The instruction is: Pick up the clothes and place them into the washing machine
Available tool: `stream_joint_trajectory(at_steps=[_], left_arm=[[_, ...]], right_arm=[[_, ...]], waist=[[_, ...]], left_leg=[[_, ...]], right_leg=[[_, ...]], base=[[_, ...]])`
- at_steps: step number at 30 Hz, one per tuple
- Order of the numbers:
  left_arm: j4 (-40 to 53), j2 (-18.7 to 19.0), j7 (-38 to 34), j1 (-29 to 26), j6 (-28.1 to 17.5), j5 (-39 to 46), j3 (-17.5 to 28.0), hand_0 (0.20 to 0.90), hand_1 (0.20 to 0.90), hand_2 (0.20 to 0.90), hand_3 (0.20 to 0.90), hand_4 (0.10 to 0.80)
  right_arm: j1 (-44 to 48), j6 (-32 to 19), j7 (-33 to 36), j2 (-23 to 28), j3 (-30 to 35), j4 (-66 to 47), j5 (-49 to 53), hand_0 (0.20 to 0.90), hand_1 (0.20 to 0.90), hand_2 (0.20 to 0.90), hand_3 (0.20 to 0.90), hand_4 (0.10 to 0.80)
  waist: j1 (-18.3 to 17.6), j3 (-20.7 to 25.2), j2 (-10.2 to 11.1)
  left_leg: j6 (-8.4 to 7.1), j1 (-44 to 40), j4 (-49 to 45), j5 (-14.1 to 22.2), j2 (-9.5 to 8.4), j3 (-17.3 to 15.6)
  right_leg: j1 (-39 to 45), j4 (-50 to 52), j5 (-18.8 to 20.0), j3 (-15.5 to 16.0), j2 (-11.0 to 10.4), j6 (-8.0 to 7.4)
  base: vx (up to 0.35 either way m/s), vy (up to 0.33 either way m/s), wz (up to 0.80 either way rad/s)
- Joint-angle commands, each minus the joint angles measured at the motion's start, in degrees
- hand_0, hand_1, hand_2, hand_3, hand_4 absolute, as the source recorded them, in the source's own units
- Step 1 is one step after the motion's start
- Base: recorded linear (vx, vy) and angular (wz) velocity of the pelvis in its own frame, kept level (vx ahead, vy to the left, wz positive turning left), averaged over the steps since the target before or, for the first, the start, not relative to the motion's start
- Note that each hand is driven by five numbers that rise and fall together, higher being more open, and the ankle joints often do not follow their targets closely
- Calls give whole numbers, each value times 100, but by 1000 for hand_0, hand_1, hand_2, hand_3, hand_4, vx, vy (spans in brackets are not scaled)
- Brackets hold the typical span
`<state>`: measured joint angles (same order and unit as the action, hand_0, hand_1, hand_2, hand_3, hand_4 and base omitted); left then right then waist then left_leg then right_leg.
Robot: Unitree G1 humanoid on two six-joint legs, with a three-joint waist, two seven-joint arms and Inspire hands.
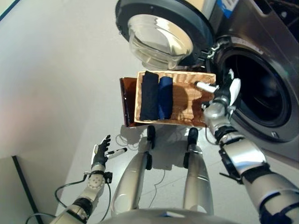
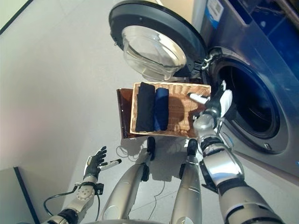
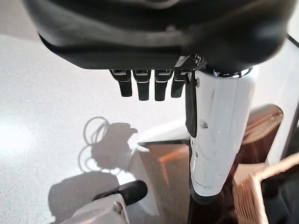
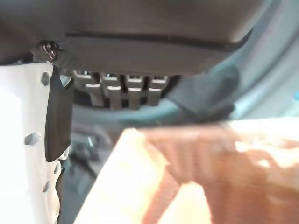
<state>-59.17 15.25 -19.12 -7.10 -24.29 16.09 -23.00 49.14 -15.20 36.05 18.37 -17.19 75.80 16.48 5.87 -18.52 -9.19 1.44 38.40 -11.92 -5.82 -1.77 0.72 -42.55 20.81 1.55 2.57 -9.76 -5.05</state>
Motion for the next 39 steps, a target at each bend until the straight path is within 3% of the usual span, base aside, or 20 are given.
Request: stream_joint_trajectory(at_steps=[1,6,11,17,25,39], left_arm=[[-267,469,-311,35,-192,-87,420,900,900,900,900,800],[-492,358,-337,11,-133,-124,490,900,900,900,900,800],[-1007,143,-288,-89,68,-273,644,900,900,900,900,800],[-1174,89,-217,-56,72,-389,729,900,900,900,900,800],[-1302,65,-304,-329,52,-276,683,900,900,900,900,800],[-977,233,-490,-325,-39,-118,530,900,900,900,900,800]], right_arm=[[-210,-677,158,168,172,-784,34,900,900,900,900,800],[-991,-778,-7,-148,201,-1424,63,900,900,900,900,800],[-2189,-700,-526,-568,173,-1772,82,900,900,900,900,800],[-2587,-619,-932,-769,165,-1541,235,900,900,900,900,800],[-2037,-623,-940,-969,283,-845,847,900,900,900,900,800],[-525,-684,-482,-436,641,-92,1445,900,900,900,900,800]], waist=[[162,85,289],[111,145,505],[44,363,861],[76,530,949],[168,375,783],[554,-196,371]], left_leg=[[-331,275,-234,277,-30,-18],[-319,-48,-149,288,-12,16],[-315,-777,89,311,-1,84],[-300,-1172,217,351,-42,121],[-277,-988,117,349,-120,139],[-276,-196,-411,435,-264,225]], right_leg=[[336,-358,47,157,52,135],[724,-474,48,225,47,108],[1558,-833,57,373,63,47],[2027,-1175,144,482,0,-21],[1868,-1159,217,531,-92,-2],[1244,-533,-24,635,-263,84]], base=[[14,11,4],[37,-7,2],[117,-22,1],[59,-7,2],[-25,25,4],[-4,46,13]])
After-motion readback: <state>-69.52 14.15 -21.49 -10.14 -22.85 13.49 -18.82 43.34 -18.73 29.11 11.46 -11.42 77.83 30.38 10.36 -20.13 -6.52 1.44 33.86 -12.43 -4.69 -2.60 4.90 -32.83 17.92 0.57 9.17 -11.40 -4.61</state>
